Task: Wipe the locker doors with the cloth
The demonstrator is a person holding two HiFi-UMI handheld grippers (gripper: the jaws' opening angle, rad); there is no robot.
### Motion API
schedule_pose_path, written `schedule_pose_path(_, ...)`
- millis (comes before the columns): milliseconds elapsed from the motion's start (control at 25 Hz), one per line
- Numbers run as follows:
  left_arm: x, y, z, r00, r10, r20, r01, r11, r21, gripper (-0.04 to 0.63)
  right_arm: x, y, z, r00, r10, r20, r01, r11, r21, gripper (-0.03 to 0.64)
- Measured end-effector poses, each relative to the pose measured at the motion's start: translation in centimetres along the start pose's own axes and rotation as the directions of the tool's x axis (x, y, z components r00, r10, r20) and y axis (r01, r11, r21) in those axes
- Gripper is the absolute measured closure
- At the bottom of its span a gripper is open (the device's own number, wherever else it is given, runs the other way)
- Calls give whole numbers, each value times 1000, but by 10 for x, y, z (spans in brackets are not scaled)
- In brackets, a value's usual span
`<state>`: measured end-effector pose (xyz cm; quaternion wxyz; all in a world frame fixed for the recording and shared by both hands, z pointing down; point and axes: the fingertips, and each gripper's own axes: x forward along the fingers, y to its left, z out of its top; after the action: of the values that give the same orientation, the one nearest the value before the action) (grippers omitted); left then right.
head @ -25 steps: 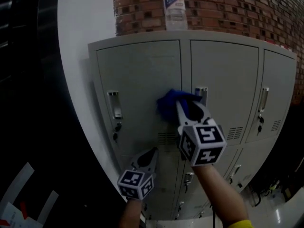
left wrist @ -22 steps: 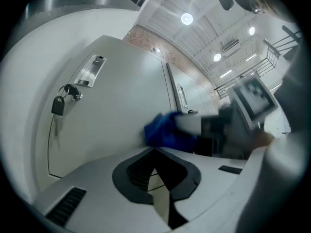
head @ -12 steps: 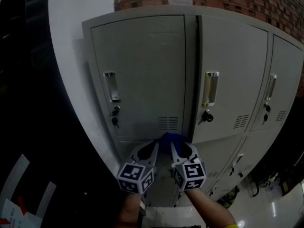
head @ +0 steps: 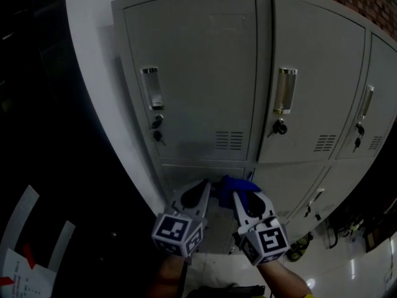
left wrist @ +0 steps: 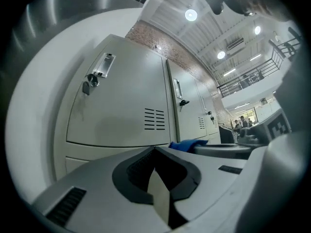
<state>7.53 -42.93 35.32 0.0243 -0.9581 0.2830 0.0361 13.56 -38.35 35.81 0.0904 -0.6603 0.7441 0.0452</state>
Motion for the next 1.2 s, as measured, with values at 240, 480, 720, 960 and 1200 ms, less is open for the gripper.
schedule_pose_path(240,-61,-17,-19,999,48,-8,-48,998,-29,597,-84,-3,2,1000,-28,3,28,999,21,518)
schedule_pose_path(480,-69,-14,-36,996,80,-46,-82,996,-32,597,-84,-23,-16,997,-64,-41,64,998,-10,517)
schedule_pose_path(720,-79,-22,-35,994,91,-59,-90,996,8,597,-90,-14,-25,996,-69,-65,69,998,4,517)
schedule_pose_path(960,-115,-86,-38,994,92,-56,-91,995,34,597,-148,0,-16,998,-11,-54,13,999,46,517)
schedule_pose_path(1200,-161,-208,-47,989,145,-22,-144,988,47,597,-300,-8,-5,999,21,-41,-18,998,57,517)
